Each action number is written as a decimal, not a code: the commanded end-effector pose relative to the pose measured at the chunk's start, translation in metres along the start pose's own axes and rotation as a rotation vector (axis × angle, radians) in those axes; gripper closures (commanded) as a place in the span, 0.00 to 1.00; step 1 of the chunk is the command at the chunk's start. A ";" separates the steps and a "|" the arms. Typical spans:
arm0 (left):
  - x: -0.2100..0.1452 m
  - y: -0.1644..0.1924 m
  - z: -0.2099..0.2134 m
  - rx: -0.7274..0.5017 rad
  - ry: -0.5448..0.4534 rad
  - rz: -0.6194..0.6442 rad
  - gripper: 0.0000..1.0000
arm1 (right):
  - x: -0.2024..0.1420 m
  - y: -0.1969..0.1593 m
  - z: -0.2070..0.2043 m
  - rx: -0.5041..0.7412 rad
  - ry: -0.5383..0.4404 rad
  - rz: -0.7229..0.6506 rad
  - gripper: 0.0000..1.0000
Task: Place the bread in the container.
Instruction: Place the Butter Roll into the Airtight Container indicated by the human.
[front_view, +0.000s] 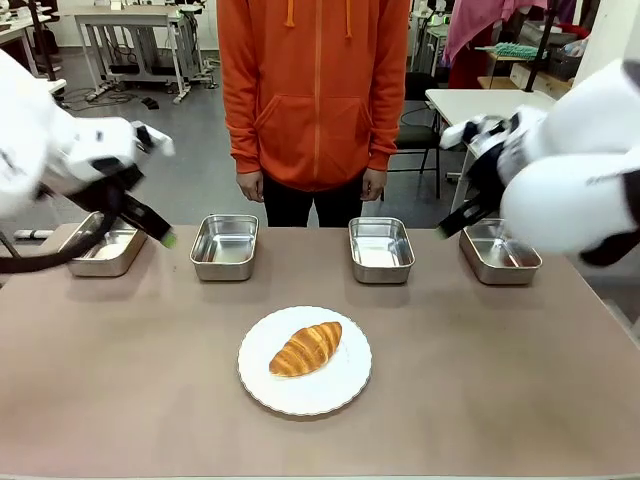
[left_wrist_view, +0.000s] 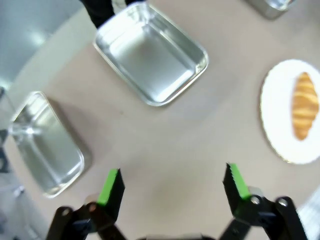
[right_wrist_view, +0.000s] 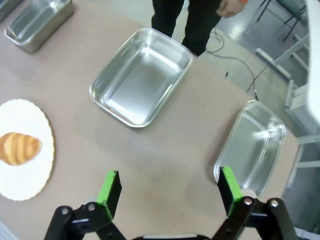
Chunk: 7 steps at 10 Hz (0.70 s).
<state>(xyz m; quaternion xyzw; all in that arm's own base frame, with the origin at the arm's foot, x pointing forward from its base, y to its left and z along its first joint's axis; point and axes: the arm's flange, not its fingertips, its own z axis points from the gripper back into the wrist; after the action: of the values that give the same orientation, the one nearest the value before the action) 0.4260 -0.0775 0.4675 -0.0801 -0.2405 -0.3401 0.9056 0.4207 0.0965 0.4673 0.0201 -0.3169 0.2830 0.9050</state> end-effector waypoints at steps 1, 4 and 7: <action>-0.019 0.061 0.028 -0.123 0.009 -0.112 0.00 | -0.020 -0.065 0.027 0.155 -0.053 0.028 0.00; -0.073 0.132 0.041 -0.265 -0.087 -0.272 0.00 | -0.060 -0.117 0.046 0.234 -0.126 0.083 0.00; -0.068 0.112 0.058 -0.219 -0.090 -0.226 0.00 | -0.057 -0.108 0.050 0.172 -0.085 0.036 0.00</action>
<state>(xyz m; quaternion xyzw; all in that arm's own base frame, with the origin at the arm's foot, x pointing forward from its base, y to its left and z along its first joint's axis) 0.4336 0.0788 0.4741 -0.1664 -0.2525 -0.4665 0.8312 0.4084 -0.0433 0.4858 0.1133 -0.3299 0.3427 0.8723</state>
